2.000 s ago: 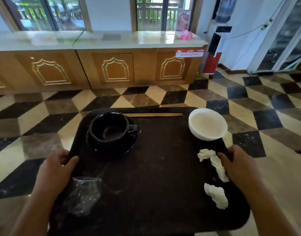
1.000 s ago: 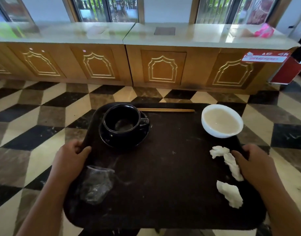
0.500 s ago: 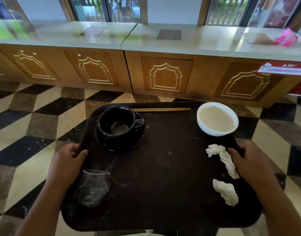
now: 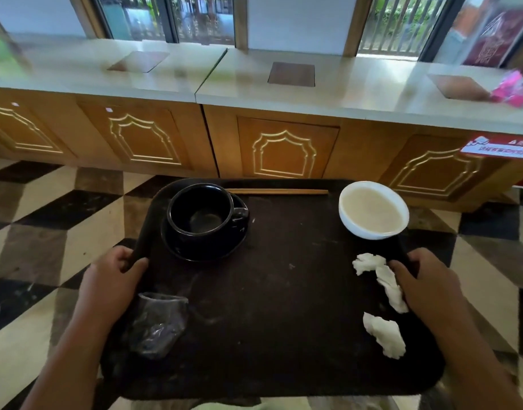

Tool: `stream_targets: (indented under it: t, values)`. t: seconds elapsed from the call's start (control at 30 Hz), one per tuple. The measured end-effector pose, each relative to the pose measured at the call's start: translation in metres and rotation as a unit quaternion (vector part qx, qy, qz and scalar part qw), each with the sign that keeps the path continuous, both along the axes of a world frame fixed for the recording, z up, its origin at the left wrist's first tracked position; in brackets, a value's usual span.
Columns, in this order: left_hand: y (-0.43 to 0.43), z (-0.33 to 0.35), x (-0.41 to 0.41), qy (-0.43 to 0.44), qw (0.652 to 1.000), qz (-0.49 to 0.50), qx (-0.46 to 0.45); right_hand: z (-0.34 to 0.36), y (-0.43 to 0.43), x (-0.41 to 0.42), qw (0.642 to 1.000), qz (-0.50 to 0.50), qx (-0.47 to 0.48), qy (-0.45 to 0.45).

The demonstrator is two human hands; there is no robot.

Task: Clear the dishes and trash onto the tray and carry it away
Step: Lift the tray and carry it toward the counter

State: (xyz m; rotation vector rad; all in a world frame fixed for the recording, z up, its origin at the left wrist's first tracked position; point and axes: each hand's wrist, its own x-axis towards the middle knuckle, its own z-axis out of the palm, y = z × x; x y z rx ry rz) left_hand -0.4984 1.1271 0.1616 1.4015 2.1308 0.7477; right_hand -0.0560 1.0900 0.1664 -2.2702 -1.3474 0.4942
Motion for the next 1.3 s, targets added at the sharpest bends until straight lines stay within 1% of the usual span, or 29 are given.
stream_targets:
  t: [0.17,0.27,0.37,0.5,0.6,0.8,0.93,1.03,1.17,1.3]
  values:
    - [0.114,0.014,-0.008,-0.025,1.0,0.0,0.001,0.009,0.104,-0.012,1.0,-0.022,0.0,-0.006]
    - [0.172,0.025,-0.008,-0.035,0.999,-0.017,0.008,0.011,0.158,-0.017,1.0,-0.027,0.009,-0.011]
    - [0.222,0.03,-0.007,-0.022,0.999,-0.03,0.004,0.012,0.204,-0.018,1.0,-0.024,0.013,-0.016]
    - [0.284,0.022,-0.009,-0.049,0.998,-0.034,0.0,0.01,0.261,-0.016,0.999,-0.028,0.018,-0.021]
    - [0.33,0.019,-0.005,-0.048,0.998,-0.042,-0.006,0.007,0.304,-0.01,0.999,-0.026,0.028,-0.024]
    - [0.433,0.0,0.014,-0.038,0.999,-0.02,-0.009,-0.007,0.41,0.017,0.999,-0.018,0.028,-0.007]
    - [0.513,-0.01,0.036,-0.04,0.999,0.004,0.007,-0.014,0.498,0.042,0.999,-0.011,0.031,0.001]
    - [0.575,-0.009,0.058,-0.043,0.999,0.013,0.003,-0.014,0.563,0.067,0.999,-0.002,0.034,-0.004]
    - [0.647,-0.009,0.084,-0.019,1.0,0.002,0.009,-0.009,0.636,0.095,1.0,-0.003,0.018,0.011]
    - [0.704,-0.007,0.105,0.003,1.0,-0.007,0.011,-0.008,0.692,0.116,1.0,0.001,0.012,-0.001]
